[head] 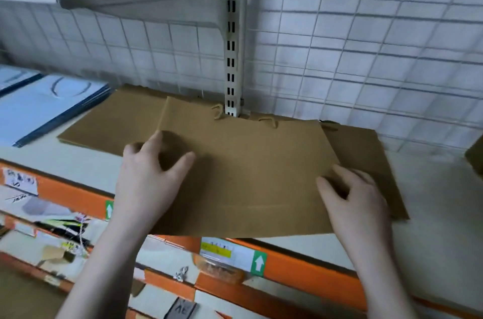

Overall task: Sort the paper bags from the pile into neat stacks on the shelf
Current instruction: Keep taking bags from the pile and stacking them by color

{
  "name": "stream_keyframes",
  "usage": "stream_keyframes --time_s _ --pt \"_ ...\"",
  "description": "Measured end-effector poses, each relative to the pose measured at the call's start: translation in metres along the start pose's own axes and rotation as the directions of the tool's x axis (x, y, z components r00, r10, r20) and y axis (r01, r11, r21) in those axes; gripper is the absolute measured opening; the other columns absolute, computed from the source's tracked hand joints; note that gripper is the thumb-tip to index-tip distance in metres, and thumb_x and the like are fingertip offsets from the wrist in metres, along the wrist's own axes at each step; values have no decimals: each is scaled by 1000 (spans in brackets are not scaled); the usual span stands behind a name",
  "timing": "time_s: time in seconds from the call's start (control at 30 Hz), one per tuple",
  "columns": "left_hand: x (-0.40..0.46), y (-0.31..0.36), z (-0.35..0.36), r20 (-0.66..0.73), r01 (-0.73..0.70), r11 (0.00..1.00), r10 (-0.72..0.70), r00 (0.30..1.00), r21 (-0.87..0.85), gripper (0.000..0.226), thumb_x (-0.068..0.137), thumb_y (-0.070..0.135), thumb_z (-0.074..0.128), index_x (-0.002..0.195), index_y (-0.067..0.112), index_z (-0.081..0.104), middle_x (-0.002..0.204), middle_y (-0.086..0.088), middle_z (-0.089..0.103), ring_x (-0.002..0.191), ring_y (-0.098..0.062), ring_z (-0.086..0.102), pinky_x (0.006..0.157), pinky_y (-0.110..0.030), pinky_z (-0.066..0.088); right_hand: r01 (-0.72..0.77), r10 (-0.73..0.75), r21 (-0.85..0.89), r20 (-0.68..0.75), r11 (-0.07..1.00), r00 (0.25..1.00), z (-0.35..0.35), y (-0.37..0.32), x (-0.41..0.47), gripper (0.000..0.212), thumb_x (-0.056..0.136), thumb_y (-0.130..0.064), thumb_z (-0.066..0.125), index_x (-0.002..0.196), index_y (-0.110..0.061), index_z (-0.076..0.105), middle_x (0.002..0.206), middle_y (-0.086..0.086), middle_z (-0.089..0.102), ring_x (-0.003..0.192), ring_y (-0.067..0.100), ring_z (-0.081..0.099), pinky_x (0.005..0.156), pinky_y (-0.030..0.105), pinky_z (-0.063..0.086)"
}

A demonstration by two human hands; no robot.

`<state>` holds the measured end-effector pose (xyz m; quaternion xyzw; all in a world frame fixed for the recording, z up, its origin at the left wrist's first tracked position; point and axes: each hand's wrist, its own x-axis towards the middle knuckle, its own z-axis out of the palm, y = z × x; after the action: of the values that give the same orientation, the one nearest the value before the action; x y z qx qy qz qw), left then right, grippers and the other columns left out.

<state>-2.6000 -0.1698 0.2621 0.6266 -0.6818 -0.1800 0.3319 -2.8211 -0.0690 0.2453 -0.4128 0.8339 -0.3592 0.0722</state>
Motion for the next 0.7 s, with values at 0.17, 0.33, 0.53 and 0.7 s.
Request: stream_keyframes --time_s 0.17,0.33,0.53,0.7 --pt "-11 8 -3 -64 -22 999 19 998 -41 71 83 44 60 144 16 37 130 -16 44 119 -30 45 97 -36 38 27 -26 42 -6 999 1000 -9 6 4 46 92 -34 53 136 -20 49 142 0 41 127 21 42 91 30 36" --pt "-12 20 0 -68 -61 995 56 996 -79 70 83 42 61 143 16 38 130 -15 44 120 -28 43 98 -34 36 11 -8 50 -52 999 999 -18 14 10 44 92 -33 54 134 -19 52 140 0 44 125 22 44 95 33 38" --pt "-2 39 14 -38 -119 985 115 993 -124 67 84 42 61 143 18 39 130 -13 43 120 -28 44 96 -34 37 -37 40 28 -123 999 992 -25 27 17 43 92 -31 54 132 -17 54 137 3 47 123 24 46 98 33 37" --pt "11 53 43 62 -126 983 135 989 -132 64 86 39 60 141 15 40 129 -14 43 119 -28 45 95 -32 36 -124 120 -15 -151 992 981 -23 43 30 44 92 -30 53 133 -15 53 136 7 47 121 26 47 98 34 38"
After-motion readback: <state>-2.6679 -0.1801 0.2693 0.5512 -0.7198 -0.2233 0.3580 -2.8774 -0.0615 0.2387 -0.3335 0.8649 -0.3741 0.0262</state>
